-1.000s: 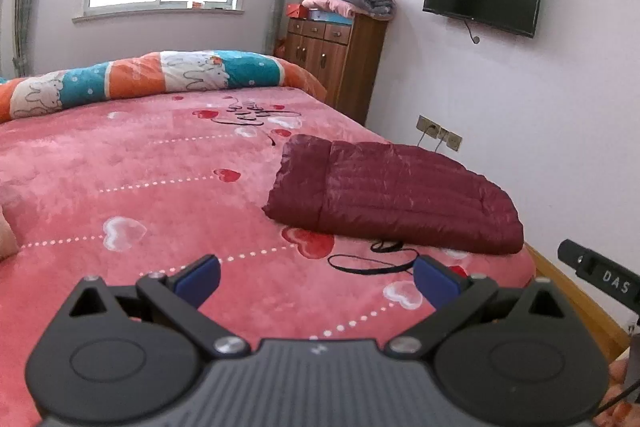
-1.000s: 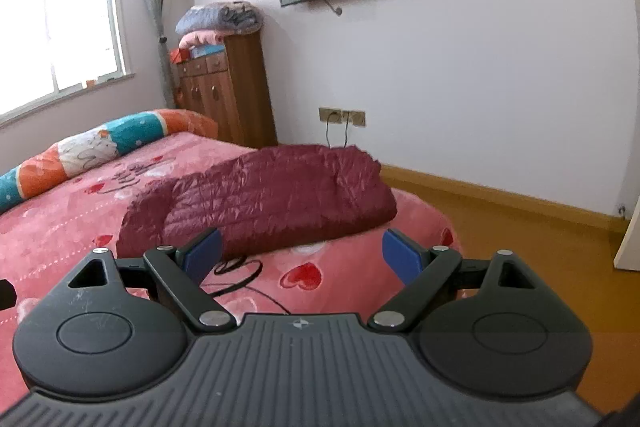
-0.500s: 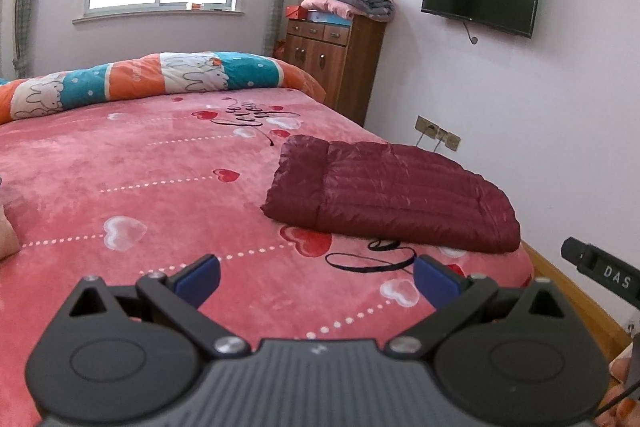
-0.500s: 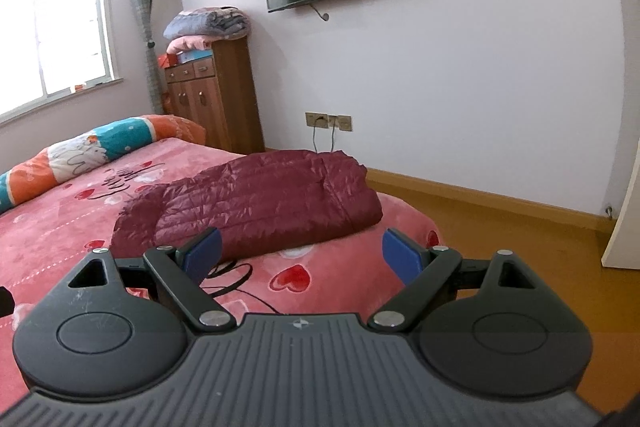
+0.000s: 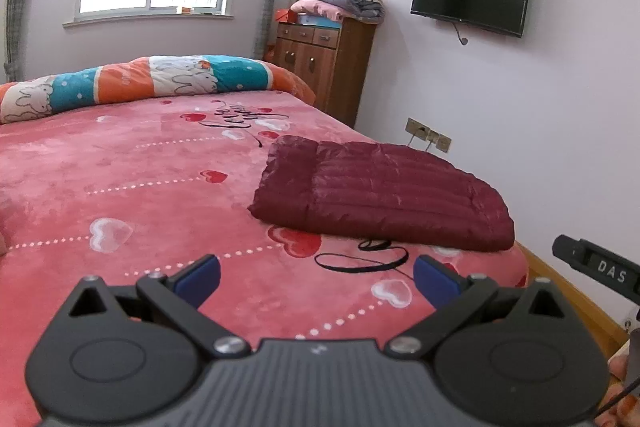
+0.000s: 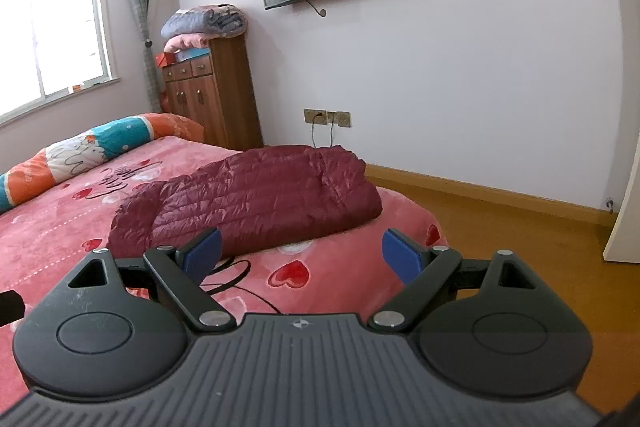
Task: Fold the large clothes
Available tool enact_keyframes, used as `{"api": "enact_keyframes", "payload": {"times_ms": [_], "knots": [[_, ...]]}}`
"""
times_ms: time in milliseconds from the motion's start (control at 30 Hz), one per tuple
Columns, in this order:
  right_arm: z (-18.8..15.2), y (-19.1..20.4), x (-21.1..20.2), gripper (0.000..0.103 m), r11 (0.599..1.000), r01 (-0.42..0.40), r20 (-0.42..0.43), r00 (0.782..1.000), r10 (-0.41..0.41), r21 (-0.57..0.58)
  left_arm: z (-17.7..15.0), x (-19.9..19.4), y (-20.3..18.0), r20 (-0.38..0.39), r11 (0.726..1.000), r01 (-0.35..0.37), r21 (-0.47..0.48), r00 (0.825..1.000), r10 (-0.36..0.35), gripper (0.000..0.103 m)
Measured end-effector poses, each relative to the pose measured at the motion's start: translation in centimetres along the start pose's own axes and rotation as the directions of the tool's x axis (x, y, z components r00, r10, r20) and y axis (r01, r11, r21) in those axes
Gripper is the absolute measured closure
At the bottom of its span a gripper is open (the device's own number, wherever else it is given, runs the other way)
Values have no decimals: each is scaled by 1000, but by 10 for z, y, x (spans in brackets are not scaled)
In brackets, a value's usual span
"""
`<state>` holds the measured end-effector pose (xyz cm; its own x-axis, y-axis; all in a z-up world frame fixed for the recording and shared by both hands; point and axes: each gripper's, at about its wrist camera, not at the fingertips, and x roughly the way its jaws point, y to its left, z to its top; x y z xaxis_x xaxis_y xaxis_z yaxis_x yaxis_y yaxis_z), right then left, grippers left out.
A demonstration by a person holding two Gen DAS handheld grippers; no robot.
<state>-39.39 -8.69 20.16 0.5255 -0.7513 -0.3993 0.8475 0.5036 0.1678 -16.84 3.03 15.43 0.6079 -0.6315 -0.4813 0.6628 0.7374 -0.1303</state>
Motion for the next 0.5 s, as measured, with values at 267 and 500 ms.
{"api": "enact_keyframes", "payload": {"times_ms": [267,500], "knots": [[-1,-1,5,0,1000,-8,-21,1000,8,1,-5,12,5,-21,1000,-16,-16,1000,16,1],[-3,5,15,0,1000,-17,-53,998,16,-18,-13,28,21,-47,998,-50,-36,998,48,1]]}}
